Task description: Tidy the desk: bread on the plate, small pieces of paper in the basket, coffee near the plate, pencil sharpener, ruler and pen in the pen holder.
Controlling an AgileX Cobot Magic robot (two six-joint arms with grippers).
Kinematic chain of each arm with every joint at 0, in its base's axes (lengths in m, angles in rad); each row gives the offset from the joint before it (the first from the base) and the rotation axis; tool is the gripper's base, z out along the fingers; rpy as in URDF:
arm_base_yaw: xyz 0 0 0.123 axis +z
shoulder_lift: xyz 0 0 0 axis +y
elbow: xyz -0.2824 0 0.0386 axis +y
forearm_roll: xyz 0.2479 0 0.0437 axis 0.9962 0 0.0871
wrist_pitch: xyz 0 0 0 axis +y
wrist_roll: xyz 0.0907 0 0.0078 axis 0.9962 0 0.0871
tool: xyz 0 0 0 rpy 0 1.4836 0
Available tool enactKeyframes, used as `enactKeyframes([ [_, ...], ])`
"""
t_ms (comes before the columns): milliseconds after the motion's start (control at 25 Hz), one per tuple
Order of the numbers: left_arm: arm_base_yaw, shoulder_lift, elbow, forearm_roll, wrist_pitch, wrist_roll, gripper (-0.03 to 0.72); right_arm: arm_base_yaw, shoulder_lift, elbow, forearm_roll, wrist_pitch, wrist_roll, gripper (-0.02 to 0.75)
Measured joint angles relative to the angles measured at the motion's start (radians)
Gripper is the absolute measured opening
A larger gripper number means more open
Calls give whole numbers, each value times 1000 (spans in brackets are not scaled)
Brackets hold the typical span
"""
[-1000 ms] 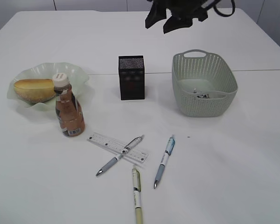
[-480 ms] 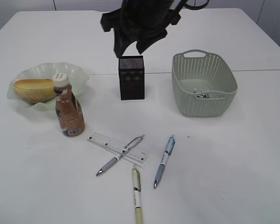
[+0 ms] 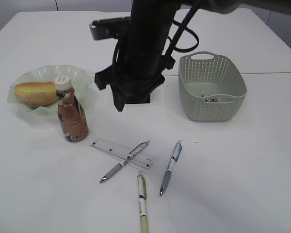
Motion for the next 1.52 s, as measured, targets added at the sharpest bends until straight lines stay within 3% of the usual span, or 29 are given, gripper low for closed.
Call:
enactKeyframes([
  [280, 0, 0, 0, 0, 7, 0, 549, 39, 0, 109, -36, -2, -15, 418],
  [1520, 0, 0, 0, 49, -24, 22, 529, 65, 188, 69, -39, -113, -281, 418],
])
